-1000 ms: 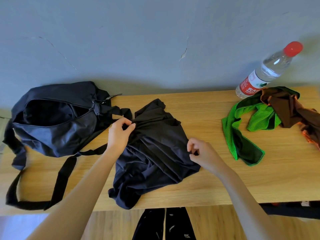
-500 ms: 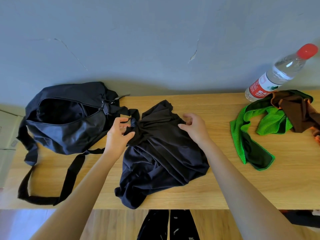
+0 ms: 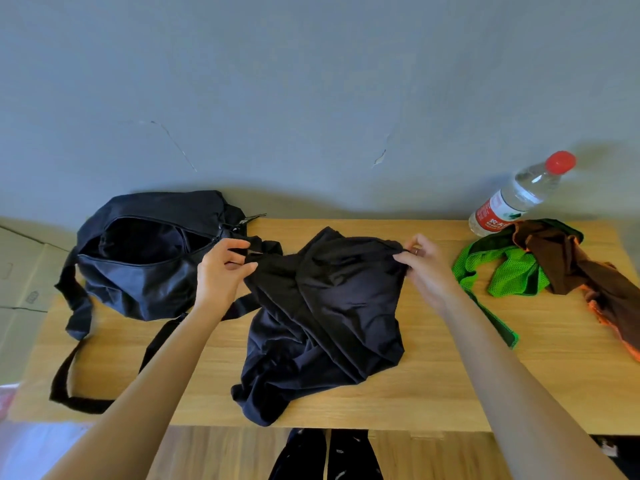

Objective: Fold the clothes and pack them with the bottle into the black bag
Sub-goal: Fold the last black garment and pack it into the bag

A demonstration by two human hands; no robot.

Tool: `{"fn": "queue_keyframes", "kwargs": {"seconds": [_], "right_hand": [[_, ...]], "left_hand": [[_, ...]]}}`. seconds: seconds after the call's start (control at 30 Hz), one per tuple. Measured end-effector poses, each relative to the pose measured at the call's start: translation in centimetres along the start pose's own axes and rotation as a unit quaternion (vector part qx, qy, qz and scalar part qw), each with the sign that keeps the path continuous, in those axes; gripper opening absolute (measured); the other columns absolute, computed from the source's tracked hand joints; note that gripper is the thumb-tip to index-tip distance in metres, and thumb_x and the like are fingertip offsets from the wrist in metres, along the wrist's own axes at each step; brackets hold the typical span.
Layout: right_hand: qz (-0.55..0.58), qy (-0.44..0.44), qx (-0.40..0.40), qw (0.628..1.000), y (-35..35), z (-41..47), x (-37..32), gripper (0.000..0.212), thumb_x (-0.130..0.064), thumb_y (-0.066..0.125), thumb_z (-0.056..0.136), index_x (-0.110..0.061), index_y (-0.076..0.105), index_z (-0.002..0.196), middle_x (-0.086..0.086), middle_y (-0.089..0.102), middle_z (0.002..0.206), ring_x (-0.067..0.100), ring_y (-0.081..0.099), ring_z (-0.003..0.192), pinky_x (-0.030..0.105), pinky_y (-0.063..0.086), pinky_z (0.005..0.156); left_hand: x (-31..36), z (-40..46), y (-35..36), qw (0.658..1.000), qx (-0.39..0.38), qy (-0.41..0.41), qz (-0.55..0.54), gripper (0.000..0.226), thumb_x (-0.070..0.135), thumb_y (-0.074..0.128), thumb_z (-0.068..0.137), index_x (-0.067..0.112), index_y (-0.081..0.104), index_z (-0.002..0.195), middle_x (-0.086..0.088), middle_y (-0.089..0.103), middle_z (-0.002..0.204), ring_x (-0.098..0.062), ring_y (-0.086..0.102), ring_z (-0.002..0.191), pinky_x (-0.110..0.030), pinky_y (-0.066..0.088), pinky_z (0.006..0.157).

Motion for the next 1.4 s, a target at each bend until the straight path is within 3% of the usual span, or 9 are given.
{"fn": "queue_keyframes", "kwargs": {"seconds": [0.17, 0.33, 0.43, 0.5, 0.63, 0.87, 1.17, 1.3, 1.4], "right_hand": [[0.097, -0.039, -0.02, 0.994, -2.5, -1.9, -3.4, 0.047, 0.028, 0.027, 0.073, -0.008, 0.055, 0.084, 0.011, 0.061, 0.086, 0.022, 0.058, 0.083, 0.028, 0.047, 0.068], [0.089, -0.087, -0.003, 0.992, -5.0, -3.6, -7.0, 0.071, 0.028, 0.028, 0.063, -0.016, 0.071, 0.097, 0.0, 0.073, 0.093, 0.015, 0.065, 0.096, 0.022, 0.053, 0.082], [0.104, -0.103, 0.015, 0.989, -6.5, -4.6, -9.0, 0.058, 0.022, 0.04, 0.075, -0.02, 0.074, 0.096, 0.001, 0.072, 0.095, 0.015, 0.064, 0.094, 0.022, 0.052, 0.079], [0.108, -0.111, 0.019, 0.988, -7.2, -5.6, -10.6, 0.039, 0.011, 0.051, 0.083, -0.017, 0.069, 0.104, 0.001, 0.071, 0.093, 0.014, 0.065, 0.086, 0.021, 0.053, 0.069], [0.123, -0.132, 0.034, 0.983, -8.4, -7.2, -13.3, 0.037, -0.017, 0.077, 0.056, -0.02, 0.073, 0.092, 0.0, 0.068, 0.088, 0.015, 0.064, 0.076, 0.023, 0.049, 0.058], [0.047, -0.178, 0.078, 0.98, -9.4, -7.7, -16.3, 0.03, 0.009, 0.057, 0.084, -0.012, 0.067, 0.103, 0.0, 0.064, 0.095, 0.016, 0.062, 0.091, 0.024, 0.053, 0.072], [-0.032, -0.172, 0.087, 0.981, -6.4, -6.2, -15.8, 0.02, 0.006, 0.061, 0.084, -0.004, 0.066, 0.1, 0.002, 0.064, 0.09, 0.016, 0.061, 0.089, 0.016, 0.051, 0.07], [-0.055, -0.177, 0.033, 0.982, -2.1, -4.9, -15.6, 0.024, 0.008, 0.061, 0.081, -0.014, 0.067, 0.089, 0.002, 0.065, 0.087, 0.012, 0.062, 0.083, 0.015, 0.048, 0.067], [-0.081, -0.161, -0.014, 0.983, 1.9, -3.1, -14.9, 0.024, 0.01, 0.059, 0.083, -0.01, 0.066, 0.094, 0.004, 0.066, 0.091, 0.012, 0.062, 0.084, 0.015, 0.05, 0.068]], "left_hand": [[4.3, 0.3, -1.0, 0.998, -0.016, 0.041, -0.046, 0.028, 0.0, 0.066, 0.083, 0.018, 0.06, 0.104, -0.014, 0.061, 0.087, -0.022, 0.064, 0.08, -0.024, 0.053, 0.063], [8.7, 0.3, -2.2, 0.994, -0.037, 0.081, -0.058, 0.03, 0.0, 0.066, 0.083, 0.028, 0.061, 0.091, -0.022, 0.062, 0.09, -0.026, 0.065, 0.083, -0.028, 0.053, 0.067], [11.0, 0.2, -2.9, 0.992, -0.049, 0.096, -0.071, 0.029, 0.001, 0.066, 0.084, 0.029, 0.063, 0.091, -0.016, 0.063, 0.086, -0.025, 0.064, 0.083, -0.033, 0.055, 0.073], [12.5, 0.2, -3.4, 0.99, -0.048, 0.101, -0.086, 0.026, 0.001, 0.065, 0.085, 0.026, 0.064, 0.09, -0.009, 0.062, 0.082, -0.017, 0.063, 0.078, -0.025, 0.054, 0.069], [15.3, 0.2, -4.9, 0.987, -0.036, 0.12, -0.103, 0.023, 0.0, 0.062, 0.086, 0.023, 0.065, 0.088, 0.0, 0.062, 0.078, -0.001, 0.062, 0.068, -0.011, 0.05, 0.058], [18.1, 0.1, -6.7, 0.982, -0.038, 0.14, -0.123, 0.015, 0.001, 0.064, 0.086, 0.015, 0.068, 0.089, -0.001, 0.063, 0.082, 0.001, 0.062, 0.068, -0.012, 0.052, 0.061], [12.9, -0.7, -5.7, 0.993, -0.081, 0.055, -0.063, 0.019, 0.002, 0.061, 0.088, 0.02, 0.067, 0.087, -0.002, 0.063, 0.084, -0.018, 0.062, 0.082, -0.026, 0.054, 0.065], [8.1, -2.1, -4.7, 0.995, -0.097, 0.003, -0.036, 0.018, -0.001, 0.058, 0.089, 0.012, 0.067, 0.098, -0.012, 0.063, 0.084, -0.021, 0.064, 0.083, -0.024, 0.056, 0.06], [5.4, -2.7, -4.0, 0.995, -0.096, -0.025, -0.021, 0.018, -0.003, 0.059, 0.088, 0.013, 0.066, 0.095, -0.011, 0.061, 0.08, -0.025, 0.064, 0.082, -0.032, 0.057, 0.063]]}}
Point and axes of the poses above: each hand's wrist, its own z-axis towards the middle knuckle, its own y-axis out of the palm, x = y × z, the point moved 3 cm from there along z, towards the middle knuckle
